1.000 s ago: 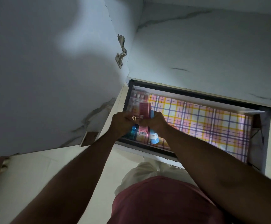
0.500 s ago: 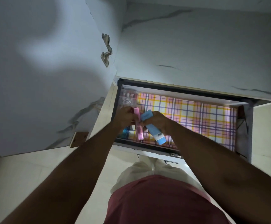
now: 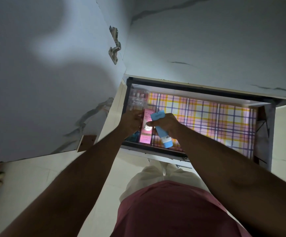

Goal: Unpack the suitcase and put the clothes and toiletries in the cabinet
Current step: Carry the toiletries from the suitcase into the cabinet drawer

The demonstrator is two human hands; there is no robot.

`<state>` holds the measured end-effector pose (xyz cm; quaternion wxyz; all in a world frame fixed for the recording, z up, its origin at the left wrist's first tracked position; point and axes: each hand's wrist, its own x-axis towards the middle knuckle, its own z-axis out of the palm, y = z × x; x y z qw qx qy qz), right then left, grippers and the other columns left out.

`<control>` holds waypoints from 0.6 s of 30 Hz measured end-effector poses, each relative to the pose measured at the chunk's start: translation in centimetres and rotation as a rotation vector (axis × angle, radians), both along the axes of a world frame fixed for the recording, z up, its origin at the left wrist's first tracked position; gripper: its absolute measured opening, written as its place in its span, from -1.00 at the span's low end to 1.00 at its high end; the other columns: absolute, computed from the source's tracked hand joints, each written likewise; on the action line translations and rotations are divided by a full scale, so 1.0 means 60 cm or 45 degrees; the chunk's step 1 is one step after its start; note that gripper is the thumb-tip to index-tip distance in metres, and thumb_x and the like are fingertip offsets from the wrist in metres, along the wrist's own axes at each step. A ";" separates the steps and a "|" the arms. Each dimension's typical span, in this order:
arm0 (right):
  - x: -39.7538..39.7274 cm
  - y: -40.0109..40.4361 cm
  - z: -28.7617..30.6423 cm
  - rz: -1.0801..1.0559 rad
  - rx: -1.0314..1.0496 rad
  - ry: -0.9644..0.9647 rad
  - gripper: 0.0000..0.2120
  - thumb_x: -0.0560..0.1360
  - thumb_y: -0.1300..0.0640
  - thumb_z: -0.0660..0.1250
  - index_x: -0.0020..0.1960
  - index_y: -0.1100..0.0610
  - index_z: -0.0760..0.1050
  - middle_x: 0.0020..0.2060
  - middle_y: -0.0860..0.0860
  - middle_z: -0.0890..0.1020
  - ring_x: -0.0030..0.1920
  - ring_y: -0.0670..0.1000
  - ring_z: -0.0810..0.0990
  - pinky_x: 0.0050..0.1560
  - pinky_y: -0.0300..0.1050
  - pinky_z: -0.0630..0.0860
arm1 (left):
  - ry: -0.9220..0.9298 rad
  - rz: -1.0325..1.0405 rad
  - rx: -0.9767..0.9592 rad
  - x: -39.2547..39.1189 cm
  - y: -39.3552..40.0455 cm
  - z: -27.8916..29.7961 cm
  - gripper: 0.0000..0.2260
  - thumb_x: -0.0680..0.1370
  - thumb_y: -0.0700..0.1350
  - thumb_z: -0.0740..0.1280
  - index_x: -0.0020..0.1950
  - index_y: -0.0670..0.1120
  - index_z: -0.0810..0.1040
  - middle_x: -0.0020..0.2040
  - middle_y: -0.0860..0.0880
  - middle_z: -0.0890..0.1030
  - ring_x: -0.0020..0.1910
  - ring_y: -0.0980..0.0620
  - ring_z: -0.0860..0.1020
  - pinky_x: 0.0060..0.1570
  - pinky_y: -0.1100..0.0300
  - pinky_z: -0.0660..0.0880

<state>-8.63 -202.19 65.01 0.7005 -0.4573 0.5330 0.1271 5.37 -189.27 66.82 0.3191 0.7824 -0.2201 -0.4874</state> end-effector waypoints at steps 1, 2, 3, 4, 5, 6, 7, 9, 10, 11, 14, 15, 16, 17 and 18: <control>0.000 0.000 0.001 -0.025 -0.006 0.010 -0.52 0.31 0.26 0.69 0.13 0.30 0.56 -0.19 0.23 0.71 -0.30 0.14 0.69 -0.20 0.09 0.71 | -0.173 -0.088 0.021 -0.003 0.000 -0.001 -0.77 0.62 -0.21 0.40 0.28 -0.18 0.64 0.12 -0.15 0.72 0.00 -0.09 0.71 0.17 -0.03 0.64; 0.001 0.001 0.003 -0.042 -0.022 0.032 -0.56 0.33 0.27 0.67 0.10 0.28 0.55 -0.23 0.22 0.71 -0.34 0.13 0.69 -0.27 0.03 0.69 | -0.347 -0.160 0.045 -0.005 0.001 -0.001 -0.77 0.62 -0.20 0.41 0.27 -0.18 0.66 0.13 -0.12 0.71 0.03 -0.08 0.69 0.25 0.07 0.57; 0.003 0.003 0.001 -0.069 -0.052 0.060 -0.58 0.34 0.27 0.66 0.09 0.26 0.54 -0.23 0.21 0.72 -0.36 0.12 0.69 -0.30 0.01 0.68 | -0.466 -0.177 0.068 -0.007 0.003 0.004 -0.77 0.62 -0.19 0.41 0.26 -0.19 0.66 0.15 -0.11 0.71 0.04 -0.06 0.66 0.23 0.19 0.50; 0.004 0.004 -0.002 -0.093 -0.086 0.083 -0.57 0.34 0.26 0.66 0.10 0.24 0.54 -0.23 0.20 0.73 -0.37 0.12 0.71 -0.29 0.03 0.70 | -0.544 -0.183 0.085 -0.007 0.006 0.006 -0.76 0.61 -0.18 0.41 0.26 -0.20 0.66 0.15 -0.11 0.70 0.05 -0.05 0.65 0.20 0.20 0.49; 0.008 0.006 -0.008 -0.113 -0.121 0.106 -0.56 0.34 0.24 0.66 0.11 0.22 0.54 -0.23 0.18 0.73 -0.35 0.13 0.72 -0.24 0.07 0.72 | -0.615 -0.193 0.099 -0.003 0.011 0.003 -0.77 0.60 -0.17 0.42 0.24 -0.19 0.67 0.15 -0.11 0.71 0.05 -0.07 0.66 0.22 0.16 0.52; 0.011 0.009 -0.014 -0.109 -0.161 0.133 -0.57 0.34 0.21 0.67 0.10 0.21 0.55 -0.24 0.15 0.73 -0.33 0.12 0.73 -0.20 0.08 0.73 | -0.676 -0.211 0.104 0.000 0.017 0.000 -0.77 0.58 -0.15 0.45 0.22 -0.18 0.68 0.13 -0.11 0.72 0.05 -0.09 0.68 0.23 0.09 0.55; 0.015 0.012 -0.019 -0.070 -0.211 0.169 -0.59 0.35 0.17 0.67 0.06 0.21 0.54 -0.25 0.10 0.72 -0.32 0.10 0.72 -0.19 0.04 0.72 | -0.712 -0.239 0.115 0.003 0.024 -0.005 -0.77 0.56 -0.14 0.47 0.20 -0.16 0.69 0.10 -0.11 0.73 0.04 -0.11 0.69 0.24 0.03 0.58; 0.022 0.022 -0.027 0.055 -0.324 0.248 -0.61 0.37 0.08 0.66 -0.02 0.15 0.49 -0.21 0.01 0.66 -0.27 0.02 0.66 -0.15 -0.08 0.64 | -0.746 -0.303 0.134 0.006 0.033 -0.008 -0.77 0.53 -0.15 0.51 0.18 -0.13 0.70 0.08 -0.10 0.73 0.05 -0.11 0.69 0.23 0.00 0.59; 0.025 0.027 -0.028 0.109 -0.372 0.280 -0.61 0.38 0.05 0.65 -0.02 0.12 0.49 -0.19 0.00 0.64 -0.25 0.00 0.64 -0.13 -0.10 0.62 | -0.739 -0.338 0.121 0.006 0.035 -0.009 -0.77 0.53 -0.16 0.51 0.18 -0.12 0.69 0.09 -0.10 0.72 0.08 -0.11 0.68 0.22 0.02 0.57; 0.030 0.032 -0.031 0.156 -0.394 0.300 -0.62 0.40 0.03 0.64 0.02 0.12 0.49 -0.17 0.00 0.64 -0.23 0.01 0.64 -0.15 -0.11 0.60 | -0.715 -0.380 0.093 0.004 0.036 -0.006 -0.75 0.53 -0.17 0.51 0.20 -0.11 0.68 0.10 -0.09 0.72 0.11 -0.11 0.67 0.23 0.04 0.55; 0.043 0.043 -0.032 0.253 -0.406 0.327 -0.63 0.46 0.06 0.58 0.16 0.15 0.53 -0.05 0.05 0.65 -0.24 -0.03 0.62 -0.38 -0.19 0.47 | -0.599 -0.522 0.002 -0.001 0.039 -0.002 -0.64 0.52 -0.20 0.52 0.30 -0.07 0.62 0.21 -0.05 0.69 0.23 -0.09 0.62 0.33 0.00 0.50; 0.046 0.045 -0.036 0.266 -0.400 0.334 -0.63 0.48 0.07 0.57 0.18 0.16 0.54 -0.03 0.04 0.65 -0.26 -0.05 0.61 -0.43 -0.22 0.43 | -0.585 -0.555 -0.001 -0.001 0.040 -0.003 -0.61 0.51 -0.22 0.53 0.32 -0.05 0.60 0.24 -0.04 0.67 0.26 -0.09 0.61 0.36 -0.02 0.49; 0.047 0.047 -0.036 0.284 -0.420 0.336 -0.62 0.48 0.08 0.57 0.20 0.16 0.54 -0.04 0.04 0.65 -0.25 -0.06 0.61 -0.45 -0.24 0.42 | -0.587 -0.581 -0.009 -0.002 0.042 -0.005 -0.59 0.50 -0.23 0.53 0.33 -0.04 0.59 0.26 -0.02 0.66 0.28 -0.09 0.59 0.39 -0.05 0.50; 0.047 0.048 -0.039 0.302 -0.449 0.333 -0.61 0.48 0.07 0.57 0.22 0.16 0.54 -0.06 0.02 0.63 -0.24 -0.06 0.62 -0.45 -0.25 0.41 | -0.608 -0.604 -0.003 -0.003 0.042 -0.006 -0.57 0.49 -0.23 0.54 0.33 -0.02 0.58 0.28 -0.02 0.65 0.29 -0.09 0.59 0.38 -0.10 0.51; 0.046 0.049 -0.038 0.336 -0.509 0.328 -0.59 0.48 0.05 0.58 0.23 0.16 0.54 -0.08 0.00 0.61 -0.22 -0.06 0.62 -0.43 -0.26 0.41 | -0.634 -0.630 -0.001 -0.004 0.042 -0.007 -0.56 0.49 -0.23 0.54 0.35 -0.02 0.57 0.29 -0.02 0.64 0.29 -0.10 0.59 0.36 -0.12 0.53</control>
